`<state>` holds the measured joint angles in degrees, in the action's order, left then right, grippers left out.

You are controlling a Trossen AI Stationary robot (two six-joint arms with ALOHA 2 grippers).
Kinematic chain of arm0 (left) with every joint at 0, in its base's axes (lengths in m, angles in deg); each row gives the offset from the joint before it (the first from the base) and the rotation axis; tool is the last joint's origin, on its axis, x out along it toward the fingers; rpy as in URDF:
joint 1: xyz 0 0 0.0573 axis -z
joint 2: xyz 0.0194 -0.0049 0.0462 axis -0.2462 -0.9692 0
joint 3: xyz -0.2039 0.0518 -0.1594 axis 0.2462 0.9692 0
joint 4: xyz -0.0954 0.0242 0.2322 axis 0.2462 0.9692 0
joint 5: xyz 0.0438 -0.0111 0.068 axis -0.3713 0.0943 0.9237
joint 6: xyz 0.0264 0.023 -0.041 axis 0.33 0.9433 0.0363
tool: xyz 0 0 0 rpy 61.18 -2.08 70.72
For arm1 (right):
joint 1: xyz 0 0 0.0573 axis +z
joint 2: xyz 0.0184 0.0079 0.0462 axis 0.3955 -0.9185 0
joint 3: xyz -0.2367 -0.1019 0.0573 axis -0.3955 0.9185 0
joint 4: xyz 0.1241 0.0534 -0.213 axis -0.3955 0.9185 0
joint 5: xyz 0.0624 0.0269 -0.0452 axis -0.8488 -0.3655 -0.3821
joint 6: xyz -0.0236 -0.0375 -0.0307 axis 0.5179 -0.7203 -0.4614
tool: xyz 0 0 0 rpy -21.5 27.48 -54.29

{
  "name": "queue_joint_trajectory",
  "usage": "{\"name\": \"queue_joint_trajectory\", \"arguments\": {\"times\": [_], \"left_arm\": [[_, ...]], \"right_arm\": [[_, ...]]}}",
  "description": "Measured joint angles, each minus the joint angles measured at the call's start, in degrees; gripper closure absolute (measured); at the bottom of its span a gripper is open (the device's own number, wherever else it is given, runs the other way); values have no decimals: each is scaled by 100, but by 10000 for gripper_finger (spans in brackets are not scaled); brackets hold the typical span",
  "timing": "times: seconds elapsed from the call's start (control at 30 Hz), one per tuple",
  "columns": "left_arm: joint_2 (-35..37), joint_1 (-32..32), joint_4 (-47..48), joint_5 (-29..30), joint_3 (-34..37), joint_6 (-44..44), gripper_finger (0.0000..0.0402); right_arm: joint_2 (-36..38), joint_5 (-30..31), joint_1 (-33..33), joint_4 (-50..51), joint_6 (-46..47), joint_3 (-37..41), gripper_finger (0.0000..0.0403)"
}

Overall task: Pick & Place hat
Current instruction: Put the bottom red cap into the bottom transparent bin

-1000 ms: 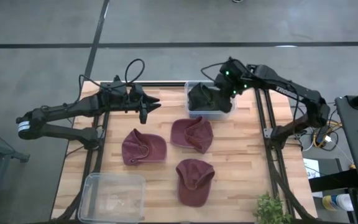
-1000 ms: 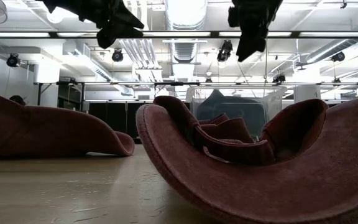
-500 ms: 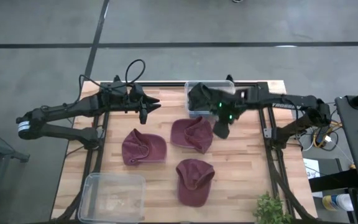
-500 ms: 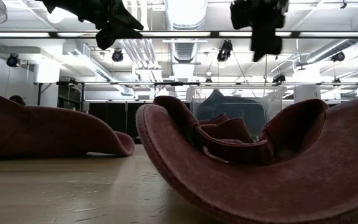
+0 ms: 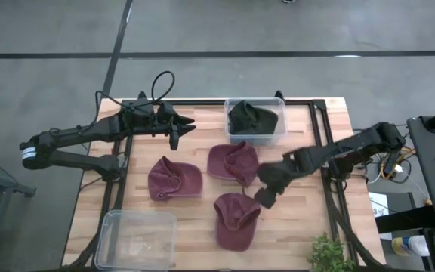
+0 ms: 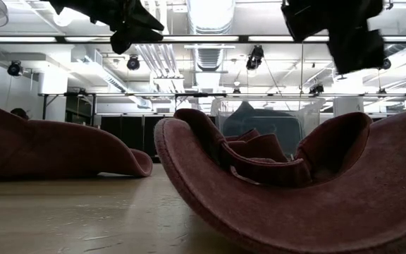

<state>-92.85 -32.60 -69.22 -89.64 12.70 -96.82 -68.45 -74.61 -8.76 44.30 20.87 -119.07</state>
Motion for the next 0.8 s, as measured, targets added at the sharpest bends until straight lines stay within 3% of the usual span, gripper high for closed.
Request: {"name": "queue_joint_trajectory", "arguments": {"times": [0.17,0.33,0.5,0.8], "left_arm": [[0,2,-7,0,0,0,278],[0,4,-13,0,0,0,278],[0,4,-14,0,0,56,278],[0,2,-19,1,0,81,278]], "right_arm": [[-19,30,599,-1349,1343,628,243],[-19,486,1041,-2033,2187,987,243],[-172,895,1339,-2625,2663,1194,243],[-1060,865,1494,-2648,2810,866,243]]}}
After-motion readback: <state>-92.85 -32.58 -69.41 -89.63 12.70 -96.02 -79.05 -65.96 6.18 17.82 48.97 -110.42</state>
